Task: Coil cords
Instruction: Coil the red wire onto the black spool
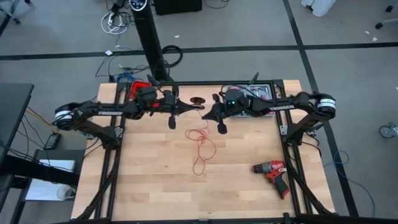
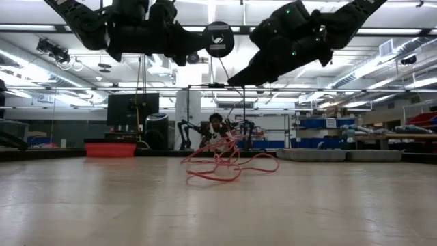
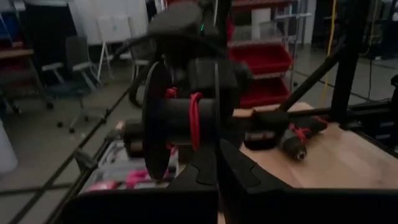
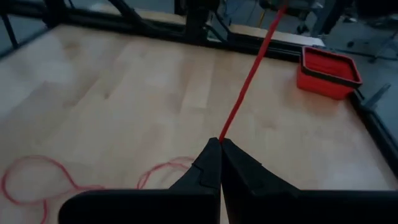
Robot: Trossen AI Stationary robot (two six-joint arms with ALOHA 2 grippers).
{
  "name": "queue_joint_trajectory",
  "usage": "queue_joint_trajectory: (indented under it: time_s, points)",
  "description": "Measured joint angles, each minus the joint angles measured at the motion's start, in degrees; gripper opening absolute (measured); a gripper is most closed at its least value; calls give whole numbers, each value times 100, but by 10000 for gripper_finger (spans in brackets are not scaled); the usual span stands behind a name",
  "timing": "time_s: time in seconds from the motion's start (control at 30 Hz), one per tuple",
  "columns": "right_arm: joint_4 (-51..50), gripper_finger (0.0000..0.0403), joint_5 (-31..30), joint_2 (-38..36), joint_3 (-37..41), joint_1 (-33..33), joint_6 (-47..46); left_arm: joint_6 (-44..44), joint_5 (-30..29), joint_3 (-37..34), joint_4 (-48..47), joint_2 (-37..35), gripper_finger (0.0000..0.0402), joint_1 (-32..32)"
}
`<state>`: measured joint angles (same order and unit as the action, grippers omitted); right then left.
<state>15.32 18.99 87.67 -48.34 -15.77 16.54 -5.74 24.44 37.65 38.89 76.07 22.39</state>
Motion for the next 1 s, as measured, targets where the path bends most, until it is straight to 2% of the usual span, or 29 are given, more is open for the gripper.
queue_joint_trajectory:
  time_s: [0.17, 0.43, 0.53, 0.73, 1.0]
  points:
    - [-156, 10, -282, -268, 4, 81, 95, 36, -229, 26, -694, -280, 0, 11]
    - [-238, 78, -309, -292, 6, 76, -129, 296, -369, 20, -1464, -498, 0, 11]
    - [-280, 93, -532, -300, 7, 34, -177, 530, -323, 21, -1605, -505, 0, -18]
    - [-32, 95, -1045, -364, 4, 24, -202, 301, -337, 547, -3010, -520, 0, -195]
    - [205, 93, -1021, -368, 0, 23, -285, -316, -797, 1360, -4172, -518, 0, -499]
